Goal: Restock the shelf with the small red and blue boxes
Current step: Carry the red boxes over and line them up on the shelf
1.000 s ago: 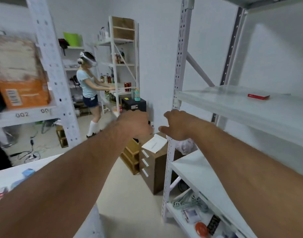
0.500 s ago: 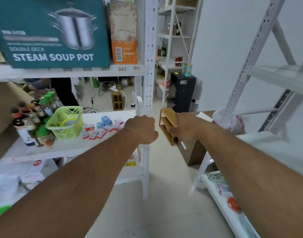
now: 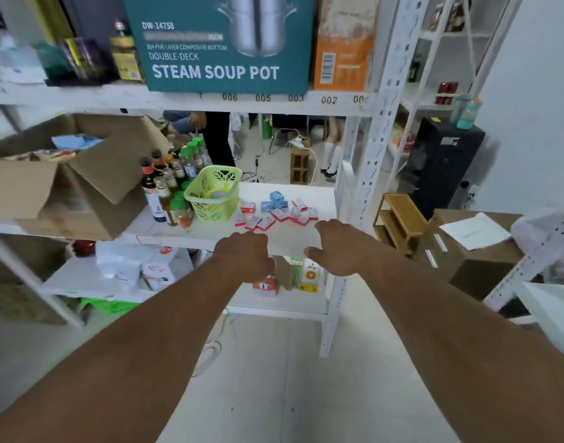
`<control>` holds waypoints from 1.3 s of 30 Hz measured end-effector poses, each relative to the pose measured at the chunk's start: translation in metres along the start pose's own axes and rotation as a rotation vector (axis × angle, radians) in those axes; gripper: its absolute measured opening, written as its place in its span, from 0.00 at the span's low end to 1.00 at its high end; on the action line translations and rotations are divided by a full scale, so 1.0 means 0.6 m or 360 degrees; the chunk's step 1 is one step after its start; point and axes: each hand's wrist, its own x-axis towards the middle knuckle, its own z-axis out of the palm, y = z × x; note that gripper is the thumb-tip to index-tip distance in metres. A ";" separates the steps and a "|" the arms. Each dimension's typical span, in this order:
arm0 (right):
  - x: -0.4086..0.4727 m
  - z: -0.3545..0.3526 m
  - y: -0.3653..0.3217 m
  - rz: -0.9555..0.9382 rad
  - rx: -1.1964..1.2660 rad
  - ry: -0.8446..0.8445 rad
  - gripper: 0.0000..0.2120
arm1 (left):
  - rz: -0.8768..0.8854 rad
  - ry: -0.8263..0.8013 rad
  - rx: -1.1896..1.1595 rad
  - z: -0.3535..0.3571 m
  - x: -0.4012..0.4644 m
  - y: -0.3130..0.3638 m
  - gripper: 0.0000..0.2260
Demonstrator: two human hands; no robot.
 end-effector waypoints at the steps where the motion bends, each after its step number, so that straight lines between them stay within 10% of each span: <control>1: 0.012 0.007 -0.001 -0.0021 -0.0003 -0.0022 0.22 | -0.0032 -0.0009 -0.0013 0.005 0.003 -0.009 0.24; 39: 0.525 0.155 -0.037 0.0174 0.0034 -0.0257 0.32 | -0.0048 -0.0282 -0.0151 0.145 0.485 -0.249 0.27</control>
